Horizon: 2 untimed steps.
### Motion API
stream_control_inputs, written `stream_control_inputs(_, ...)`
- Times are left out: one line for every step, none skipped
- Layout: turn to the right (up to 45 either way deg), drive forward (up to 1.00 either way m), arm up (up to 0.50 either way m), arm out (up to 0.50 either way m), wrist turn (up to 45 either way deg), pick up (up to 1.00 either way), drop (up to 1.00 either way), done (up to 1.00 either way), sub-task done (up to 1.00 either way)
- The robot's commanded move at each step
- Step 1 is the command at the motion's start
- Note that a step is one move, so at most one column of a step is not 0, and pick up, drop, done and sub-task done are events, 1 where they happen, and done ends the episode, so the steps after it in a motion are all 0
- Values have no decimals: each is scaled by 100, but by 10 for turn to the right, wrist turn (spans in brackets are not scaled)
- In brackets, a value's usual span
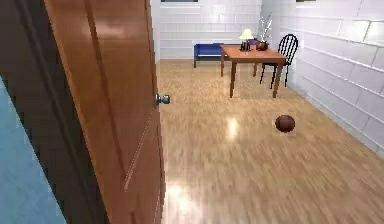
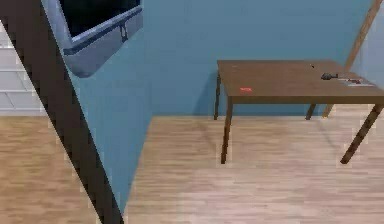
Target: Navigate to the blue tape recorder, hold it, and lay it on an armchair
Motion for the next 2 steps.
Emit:
stream_control_inputs(210,0,0,0,0,0,0,0,0)
stream_control_inputs(0,25,0,0,0,0,0,0,0)
